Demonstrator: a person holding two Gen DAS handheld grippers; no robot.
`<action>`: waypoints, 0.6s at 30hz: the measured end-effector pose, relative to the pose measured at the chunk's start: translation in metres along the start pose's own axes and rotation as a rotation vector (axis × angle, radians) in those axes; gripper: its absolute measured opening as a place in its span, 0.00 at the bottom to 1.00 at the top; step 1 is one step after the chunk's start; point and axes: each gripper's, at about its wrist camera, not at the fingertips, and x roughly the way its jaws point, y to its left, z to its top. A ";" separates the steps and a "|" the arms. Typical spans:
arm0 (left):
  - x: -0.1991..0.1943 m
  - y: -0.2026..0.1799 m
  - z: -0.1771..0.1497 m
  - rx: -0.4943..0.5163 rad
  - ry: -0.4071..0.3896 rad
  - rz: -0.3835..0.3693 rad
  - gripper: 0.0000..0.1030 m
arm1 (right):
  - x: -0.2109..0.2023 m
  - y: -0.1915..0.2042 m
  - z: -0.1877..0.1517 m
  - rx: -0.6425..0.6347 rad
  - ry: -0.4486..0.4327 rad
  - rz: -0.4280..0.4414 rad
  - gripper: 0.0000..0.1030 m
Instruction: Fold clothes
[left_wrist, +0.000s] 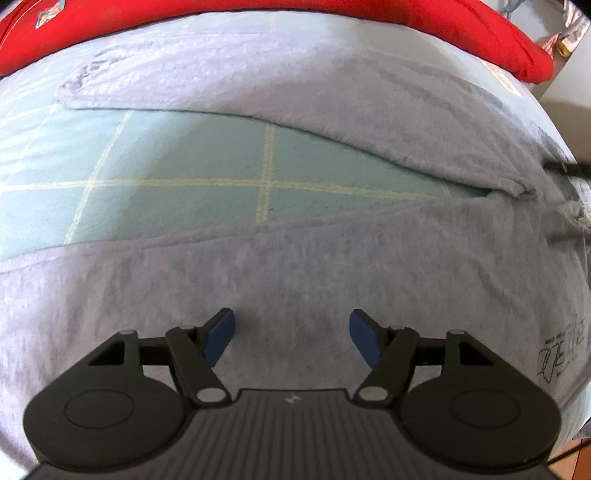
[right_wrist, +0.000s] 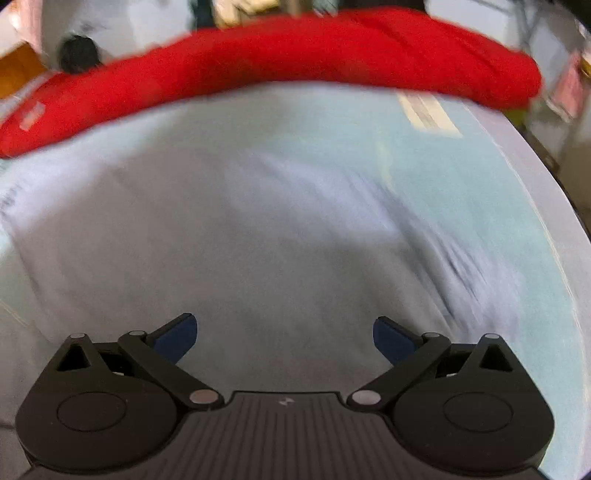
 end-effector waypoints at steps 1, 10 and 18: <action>0.000 -0.002 0.000 0.013 -0.003 0.002 0.67 | 0.008 0.009 0.010 -0.027 -0.016 0.020 1.00; 0.000 0.006 -0.013 0.039 -0.005 0.026 0.68 | 0.098 0.020 0.047 -0.099 -0.017 0.013 1.00; -0.014 0.002 -0.012 0.083 -0.056 0.016 0.68 | 0.062 0.040 0.066 -0.135 -0.017 0.001 1.00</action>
